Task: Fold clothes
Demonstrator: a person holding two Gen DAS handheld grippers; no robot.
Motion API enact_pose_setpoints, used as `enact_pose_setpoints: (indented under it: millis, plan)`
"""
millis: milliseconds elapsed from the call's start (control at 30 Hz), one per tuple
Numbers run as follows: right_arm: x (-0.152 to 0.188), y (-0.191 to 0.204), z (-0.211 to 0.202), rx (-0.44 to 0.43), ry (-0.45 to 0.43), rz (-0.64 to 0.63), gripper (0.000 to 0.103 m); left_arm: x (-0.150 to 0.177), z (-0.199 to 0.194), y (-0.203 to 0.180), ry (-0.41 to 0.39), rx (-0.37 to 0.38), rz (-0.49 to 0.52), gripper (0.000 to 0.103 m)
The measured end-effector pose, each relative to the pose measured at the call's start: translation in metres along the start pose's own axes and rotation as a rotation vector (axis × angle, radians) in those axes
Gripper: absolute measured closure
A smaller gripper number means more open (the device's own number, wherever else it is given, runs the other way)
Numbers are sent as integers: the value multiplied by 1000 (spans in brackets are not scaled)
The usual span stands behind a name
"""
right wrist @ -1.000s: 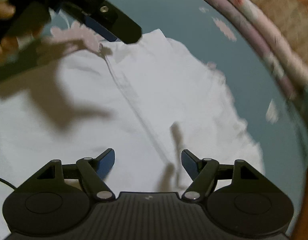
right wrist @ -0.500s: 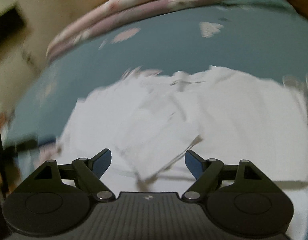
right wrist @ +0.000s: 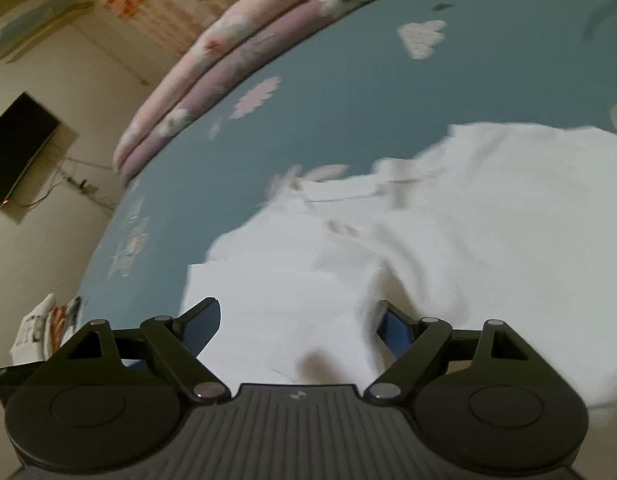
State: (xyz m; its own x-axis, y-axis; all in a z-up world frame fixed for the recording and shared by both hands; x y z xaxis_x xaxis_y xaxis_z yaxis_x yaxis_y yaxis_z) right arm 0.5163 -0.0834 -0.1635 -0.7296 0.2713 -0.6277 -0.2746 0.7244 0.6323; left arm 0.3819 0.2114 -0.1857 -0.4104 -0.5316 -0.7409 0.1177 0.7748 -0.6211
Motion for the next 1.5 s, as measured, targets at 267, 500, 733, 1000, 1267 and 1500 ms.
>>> enact_pose_setpoints:
  millis: [267,500,733,1000,1267,1500]
  plan:
    - [-8,59,24,-114,22,-62,16,-5,-3,3,-14,-5,-6,3]
    - [-16,73,7,-96,-48,-134,16,-7,-4,4,-22,-3,-14,3]
    - [-7,10,-21,72,-49,-56,15,-6,-2,3,-17,-2,-10,3]
    - [21,-38,-21,110,-20,83,11,-3,0,4,-6,-10,0,3]
    - [17,-4,22,-23,16,118,11,-4,-1,6,-9,-17,0,3]
    - [9,45,41,-145,22,80,11,-7,-4,8,-23,-18,-8,3]
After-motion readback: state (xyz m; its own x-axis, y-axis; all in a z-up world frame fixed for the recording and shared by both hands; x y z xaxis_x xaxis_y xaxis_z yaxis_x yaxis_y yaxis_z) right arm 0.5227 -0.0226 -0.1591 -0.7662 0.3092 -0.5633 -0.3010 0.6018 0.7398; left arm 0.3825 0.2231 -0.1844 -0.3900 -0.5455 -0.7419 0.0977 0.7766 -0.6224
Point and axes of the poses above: each gripper's, at about its wrist camera, not at the fingertips, and z roughly the way its jaws point, y to its left, x to its underside, the point moved 5 cm from there along z, roughly the way its jaws point, and after that the axes turned 15 degrees about -y, right-handed, at the moved point
